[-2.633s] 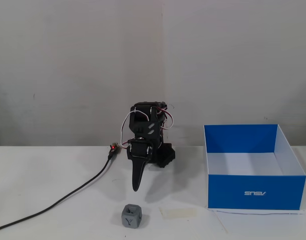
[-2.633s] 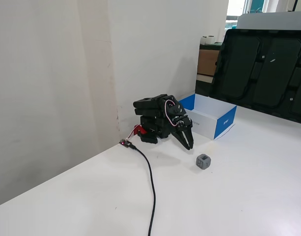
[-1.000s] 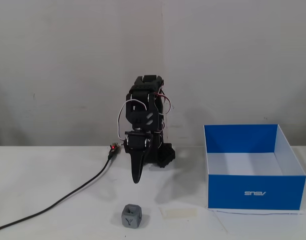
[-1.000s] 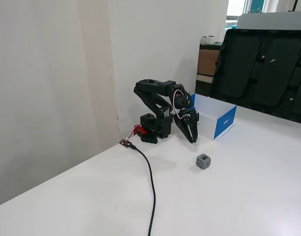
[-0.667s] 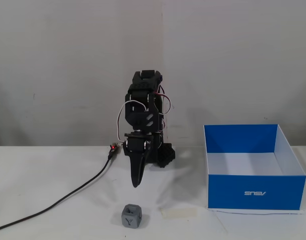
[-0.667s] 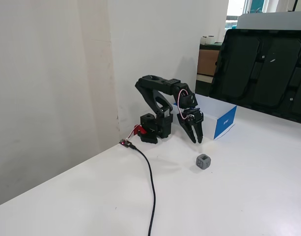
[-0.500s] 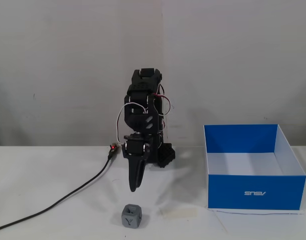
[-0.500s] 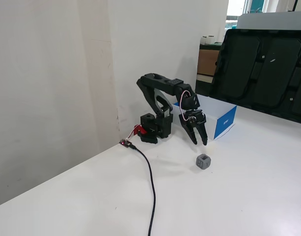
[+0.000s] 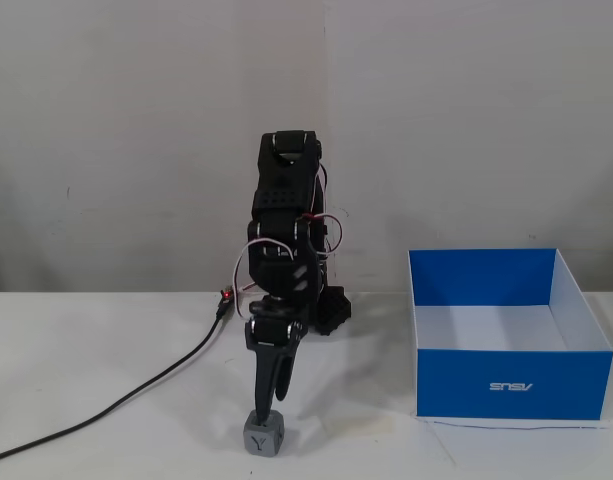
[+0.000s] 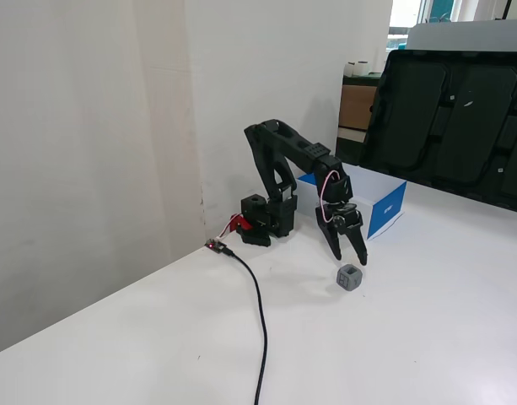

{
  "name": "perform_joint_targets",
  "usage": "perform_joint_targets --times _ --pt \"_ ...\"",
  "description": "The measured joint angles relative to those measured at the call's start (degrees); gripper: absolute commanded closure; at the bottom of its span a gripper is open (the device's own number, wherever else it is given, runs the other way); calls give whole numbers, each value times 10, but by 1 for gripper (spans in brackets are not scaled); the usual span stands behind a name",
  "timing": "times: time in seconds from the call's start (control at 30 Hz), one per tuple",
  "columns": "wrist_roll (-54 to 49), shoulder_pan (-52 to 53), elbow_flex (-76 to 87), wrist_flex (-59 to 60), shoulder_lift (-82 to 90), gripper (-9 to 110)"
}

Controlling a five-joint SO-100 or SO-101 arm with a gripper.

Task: Pick the gray block and keep it in the box.

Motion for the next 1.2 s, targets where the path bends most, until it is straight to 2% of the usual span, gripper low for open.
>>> perform_joint_targets --times 0.3,1.0,1.2 --pt "11 1 -15 -33 -62 78" --pt "11 30 -49 -54 -141 77" --pt "11 28 -55 -76 -175 82"
